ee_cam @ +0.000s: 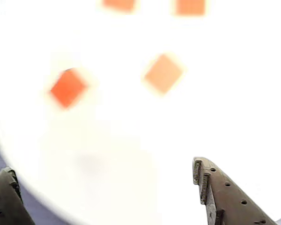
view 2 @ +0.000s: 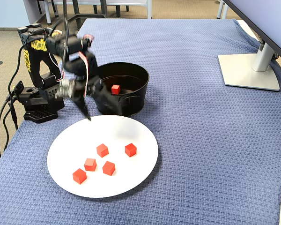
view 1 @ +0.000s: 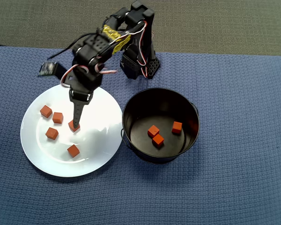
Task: Pick up the red cubes from the white plate and place them in the black recipient
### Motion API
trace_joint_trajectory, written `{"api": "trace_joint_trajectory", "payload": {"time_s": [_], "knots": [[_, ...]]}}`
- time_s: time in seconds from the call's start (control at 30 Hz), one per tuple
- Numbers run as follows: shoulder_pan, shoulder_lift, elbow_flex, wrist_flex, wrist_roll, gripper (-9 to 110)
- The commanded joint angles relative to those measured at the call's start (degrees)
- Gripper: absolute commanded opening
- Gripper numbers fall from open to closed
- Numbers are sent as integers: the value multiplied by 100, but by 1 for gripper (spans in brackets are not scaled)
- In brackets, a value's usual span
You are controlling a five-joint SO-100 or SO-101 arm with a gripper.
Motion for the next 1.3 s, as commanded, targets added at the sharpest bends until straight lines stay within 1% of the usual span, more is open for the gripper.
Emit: {"api": "trace_joint_trajectory", "payload": {"time_s": [0.0,0.07,0.13,0.23,0.3,0.33,0.53,0.8,1.27], "knots": [[123,-88,378,-501,-1811,44],[176,-158,387,-466,-2874,43],[264,-220,378,-598,-3349,43],[413,-308,360,-483,-4201,43],[519,-448,404,-396,-5036,42],[536,-527,404,-475,-5186,42],[650,-879,97,-413,-5537,41],[686,-1441,-35,-958,-5265,40],[659,-1995,-861,-976,-4860,38]]}}
